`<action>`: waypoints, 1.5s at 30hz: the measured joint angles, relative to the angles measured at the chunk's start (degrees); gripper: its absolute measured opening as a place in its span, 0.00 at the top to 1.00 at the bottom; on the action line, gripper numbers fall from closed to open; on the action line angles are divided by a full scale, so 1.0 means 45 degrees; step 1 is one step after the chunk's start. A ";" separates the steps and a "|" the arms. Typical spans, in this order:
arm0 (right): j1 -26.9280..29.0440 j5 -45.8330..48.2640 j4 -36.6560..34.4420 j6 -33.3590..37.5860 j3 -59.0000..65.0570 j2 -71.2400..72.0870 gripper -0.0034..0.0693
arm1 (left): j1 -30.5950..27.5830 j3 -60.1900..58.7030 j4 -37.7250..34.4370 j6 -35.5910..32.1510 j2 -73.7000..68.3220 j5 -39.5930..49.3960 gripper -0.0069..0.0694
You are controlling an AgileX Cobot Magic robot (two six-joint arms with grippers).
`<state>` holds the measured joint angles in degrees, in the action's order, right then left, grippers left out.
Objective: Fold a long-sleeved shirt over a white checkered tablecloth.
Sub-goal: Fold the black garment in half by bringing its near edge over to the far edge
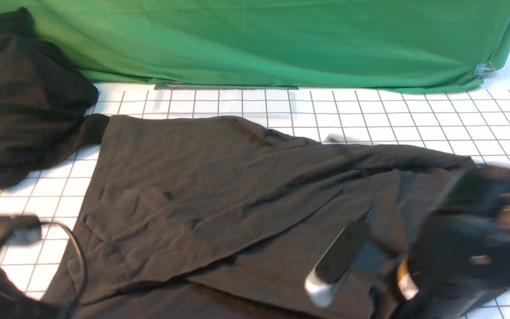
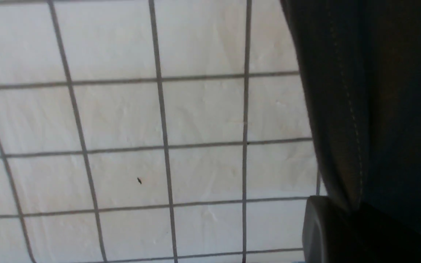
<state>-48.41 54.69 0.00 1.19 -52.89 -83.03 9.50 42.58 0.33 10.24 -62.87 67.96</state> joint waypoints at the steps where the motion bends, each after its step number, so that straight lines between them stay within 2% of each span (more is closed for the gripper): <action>1: 0.0087 0.0025 0.0179 0.0000 -0.0254 0.0277 0.90 | 0.0000 0.0472 0.0142 0.0020 0.0116 0.0096 0.89; 4: 0.0632 0.0037 0.0538 0.0000 -0.1312 0.0544 0.90 | 0.0000 0.1845 0.0788 0.0324 -0.0048 0.0047 0.89; 7: 0.1845 -0.0030 0.0638 0.0304 -0.2859 0.0208 0.90 | 0.0000 0.3948 0.1368 0.0501 -0.1168 -0.0184 0.89; 10: 0.2972 -0.0098 0.0654 0.1024 -0.4535 -0.0802 0.90 | 0.0000 0.5963 0.1536 0.0498 -0.2910 -0.0483 0.89; 16: 0.4283 -0.0257 0.0666 0.1637 -0.7648 -0.3811 0.90 | -0.0516 0.9770 0.1494 0.0428 -0.7069 -0.0980 0.89; 24: 0.4934 -0.0702 0.0629 0.1692 -1.1414 -0.7821 0.90 | -0.1878 1.4855 0.0622 0.0058 -1.2251 -0.0377 0.89; 31: 0.4946 -0.1620 0.0638 0.1692 -1.3198 -0.9952 0.88 | -0.2395 1.7660 0.0276 0.0010 -1.4713 -0.0226 0.89; 35: 0.4946 -0.2247 0.0668 0.1680 -1.3399 -1.0470 0.82 | -0.2392 1.8257 0.0342 -0.0042 -1.5466 -0.0402 0.89; 37: 0.4946 -0.2675 0.0696 0.1680 -1.3423 -1.0634 0.71 | -0.2392 1.8314 0.0556 -0.0026 -1.5685 -0.0589 0.85; 38: 0.4946 -0.2905 0.0709 0.1680 -1.3423 -1.0650 0.61 | -0.2392 1.8326 0.0679 -0.0011 -1.5704 -0.0744 0.81; 39: 0.4946 -0.3002 0.0708 0.1680 -1.3423 -1.0650 0.59 | -0.2392 1.8358 0.0770 0.0000 -1.5704 -0.0852 0.78; 42: 0.4975 -0.2998 0.0725 0.1680 -1.3449 -1.0478 0.40 | -0.2392 1.8587 0.1222 0.0021 -1.5704 -0.1258 0.61; 43: 0.4975 -0.2971 0.0725 0.1680 -1.3459 -1.0453 0.39 | -0.2392 1.8587 0.1264 0.0035 -1.5704 -0.1272 0.60; 45: 0.4986 -0.2285 0.0725 0.1680 -1.3485 -1.0124 0.33 | -0.2392 1.9067 0.1908 0.0346 -1.5704 -0.1203 0.45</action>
<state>-25.98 44.40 3.26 8.75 -113.58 -128.59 -1.26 128.38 8.92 11.79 -133.54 62.55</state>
